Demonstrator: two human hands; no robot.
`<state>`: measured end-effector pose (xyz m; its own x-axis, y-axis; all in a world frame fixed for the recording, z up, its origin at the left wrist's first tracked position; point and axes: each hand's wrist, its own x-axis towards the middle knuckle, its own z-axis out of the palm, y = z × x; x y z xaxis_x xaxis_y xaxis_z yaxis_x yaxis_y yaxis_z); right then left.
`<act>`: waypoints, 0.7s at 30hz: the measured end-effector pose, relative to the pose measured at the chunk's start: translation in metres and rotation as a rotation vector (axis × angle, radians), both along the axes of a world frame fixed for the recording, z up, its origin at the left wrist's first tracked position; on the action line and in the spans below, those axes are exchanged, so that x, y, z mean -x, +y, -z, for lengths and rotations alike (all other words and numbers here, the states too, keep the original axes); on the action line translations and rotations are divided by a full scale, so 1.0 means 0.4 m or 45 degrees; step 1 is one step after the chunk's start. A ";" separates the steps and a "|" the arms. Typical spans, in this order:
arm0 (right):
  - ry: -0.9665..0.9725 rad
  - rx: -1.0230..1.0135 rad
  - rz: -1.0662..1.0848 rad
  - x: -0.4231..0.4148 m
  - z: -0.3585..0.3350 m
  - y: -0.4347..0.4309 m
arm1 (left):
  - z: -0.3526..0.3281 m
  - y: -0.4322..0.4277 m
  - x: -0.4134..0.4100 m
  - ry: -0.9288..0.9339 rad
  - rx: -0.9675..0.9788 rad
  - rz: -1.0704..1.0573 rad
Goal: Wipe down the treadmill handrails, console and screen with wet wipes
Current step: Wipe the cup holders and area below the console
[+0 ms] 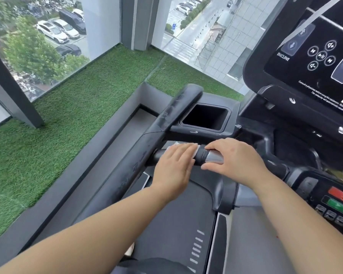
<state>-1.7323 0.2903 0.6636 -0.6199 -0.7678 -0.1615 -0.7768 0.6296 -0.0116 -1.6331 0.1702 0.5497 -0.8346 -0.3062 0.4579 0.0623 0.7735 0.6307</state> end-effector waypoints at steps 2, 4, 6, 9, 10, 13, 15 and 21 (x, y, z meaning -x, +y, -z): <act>-0.016 0.019 0.003 -0.001 -0.001 0.001 | 0.012 -0.038 -0.013 -0.045 0.005 -0.046; -0.012 0.033 -0.007 0.000 -0.001 0.002 | 0.011 -0.050 -0.018 -0.095 -0.030 -0.157; 0.005 0.037 -0.016 0.001 0.001 0.001 | -0.011 -0.020 -0.002 -0.125 -0.028 -0.213; 0.013 0.086 -0.016 -0.002 0.004 0.003 | -0.037 0.044 0.021 -0.100 -0.019 -0.077; 0.011 0.101 -0.023 -0.003 0.005 0.004 | -0.037 0.043 0.020 -0.091 0.005 -0.024; -0.001 0.074 -0.030 -0.002 0.002 0.008 | -0.014 0.003 0.004 -0.106 0.074 -0.017; -0.037 0.055 -0.032 -0.002 -0.006 0.010 | -0.001 -0.022 -0.006 -0.165 0.033 -0.128; 0.131 -0.182 -0.074 0.032 -0.074 0.087 | -0.041 0.072 0.029 -0.136 0.027 -0.146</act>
